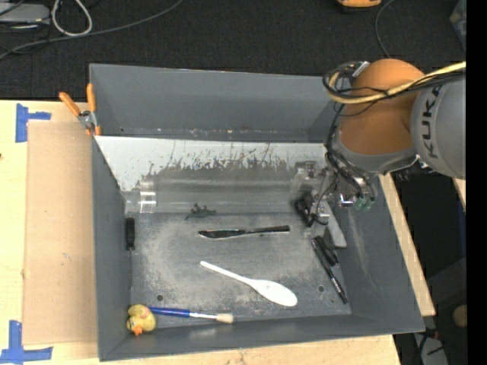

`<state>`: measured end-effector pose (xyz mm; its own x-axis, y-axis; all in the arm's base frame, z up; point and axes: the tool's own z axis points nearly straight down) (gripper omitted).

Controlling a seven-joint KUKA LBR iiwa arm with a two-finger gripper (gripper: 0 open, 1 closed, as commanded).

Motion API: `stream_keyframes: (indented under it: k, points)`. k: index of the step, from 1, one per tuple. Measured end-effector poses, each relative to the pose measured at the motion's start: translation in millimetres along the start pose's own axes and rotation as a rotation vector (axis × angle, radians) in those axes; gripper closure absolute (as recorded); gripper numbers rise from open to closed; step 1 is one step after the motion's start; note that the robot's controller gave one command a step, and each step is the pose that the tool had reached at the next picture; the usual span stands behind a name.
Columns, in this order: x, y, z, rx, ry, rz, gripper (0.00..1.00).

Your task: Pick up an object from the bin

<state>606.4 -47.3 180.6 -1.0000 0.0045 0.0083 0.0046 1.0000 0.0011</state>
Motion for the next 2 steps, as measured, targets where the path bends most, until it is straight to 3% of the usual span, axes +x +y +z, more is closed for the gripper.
stream_keyframes:
  k: [1, 2]
  points:
    - [-1.5, 0, -5, 0.001, -0.008, -0.001, 0.0]
    - [-12.3, 56, 91, -0.002, -0.009, 0.122, 0.0]
